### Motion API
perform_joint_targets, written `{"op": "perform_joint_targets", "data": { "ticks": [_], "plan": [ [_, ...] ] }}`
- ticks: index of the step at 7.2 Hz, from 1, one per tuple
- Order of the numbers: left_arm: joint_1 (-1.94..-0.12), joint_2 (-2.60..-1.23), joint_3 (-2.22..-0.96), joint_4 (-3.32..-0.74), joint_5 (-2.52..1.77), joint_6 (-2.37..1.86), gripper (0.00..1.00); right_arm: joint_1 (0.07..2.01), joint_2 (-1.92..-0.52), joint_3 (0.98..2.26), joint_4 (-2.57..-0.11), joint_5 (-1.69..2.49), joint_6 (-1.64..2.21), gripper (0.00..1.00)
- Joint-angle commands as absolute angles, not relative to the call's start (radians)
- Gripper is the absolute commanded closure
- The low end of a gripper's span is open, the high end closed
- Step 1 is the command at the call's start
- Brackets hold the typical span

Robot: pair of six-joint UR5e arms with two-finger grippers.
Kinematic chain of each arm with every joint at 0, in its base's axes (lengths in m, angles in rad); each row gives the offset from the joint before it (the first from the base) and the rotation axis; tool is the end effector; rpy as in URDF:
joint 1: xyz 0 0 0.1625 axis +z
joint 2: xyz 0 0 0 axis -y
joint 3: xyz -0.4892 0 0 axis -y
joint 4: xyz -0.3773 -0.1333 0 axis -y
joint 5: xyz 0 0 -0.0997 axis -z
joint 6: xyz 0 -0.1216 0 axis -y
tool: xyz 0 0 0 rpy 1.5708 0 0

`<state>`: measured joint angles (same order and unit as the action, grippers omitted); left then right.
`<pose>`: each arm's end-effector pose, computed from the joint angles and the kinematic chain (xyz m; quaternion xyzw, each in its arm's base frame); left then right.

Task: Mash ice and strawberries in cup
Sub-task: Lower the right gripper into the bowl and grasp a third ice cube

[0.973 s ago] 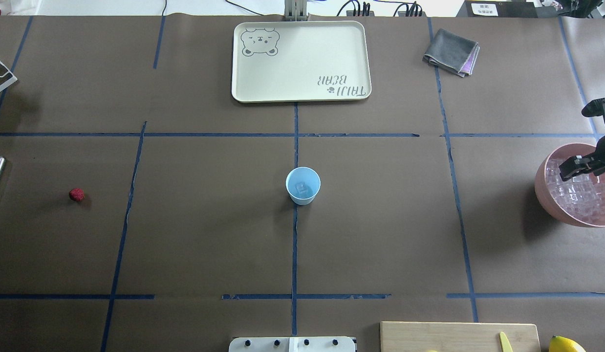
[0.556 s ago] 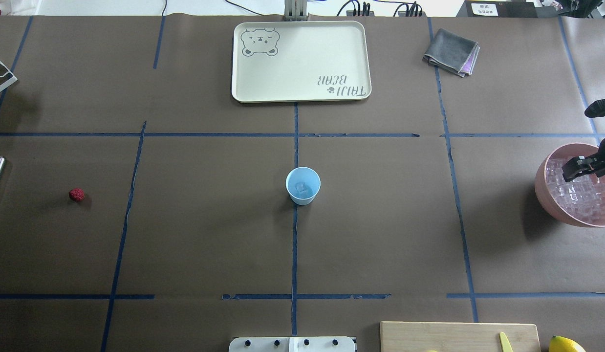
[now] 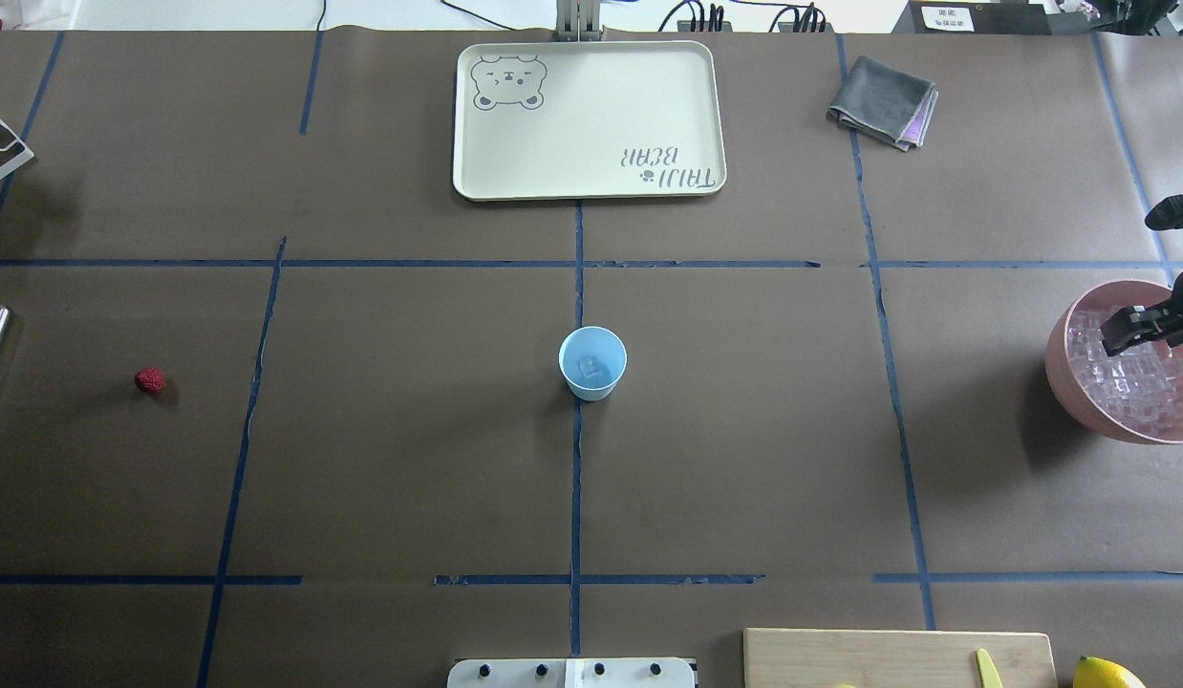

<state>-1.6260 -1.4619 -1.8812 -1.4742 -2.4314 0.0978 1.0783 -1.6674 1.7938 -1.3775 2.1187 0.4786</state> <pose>-0.0644 -0.4210 0.6417 0.0794 0.4117 0.0412 0.9069 -0.1532 -0.4335 0.6691 0.0109 -0.3077 -0.0497 0.9501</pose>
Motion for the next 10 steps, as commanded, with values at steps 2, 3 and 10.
{"op": "perform_joint_targets", "data": {
  "ticks": [2, 3, 10],
  "plan": [
    [-1.625, -1.462, -1.884, -1.474, -2.431, 0.098, 0.0, 1.078, -1.669, 1.77, -1.378, 2.121, 0.479, 0.29],
    [-1.626, -1.462, -1.885, -1.474, -2.431, 0.098, 0.0, 1.078, -1.669, 1.77, -1.378, 2.125, 0.479, 0.34],
    [-1.624, -1.463, -1.904, -1.474, -2.431, 0.062, 0.0, 1.249, -1.675, 1.915, -1.486, 2.229, 0.477, 1.0]
  ]
}}
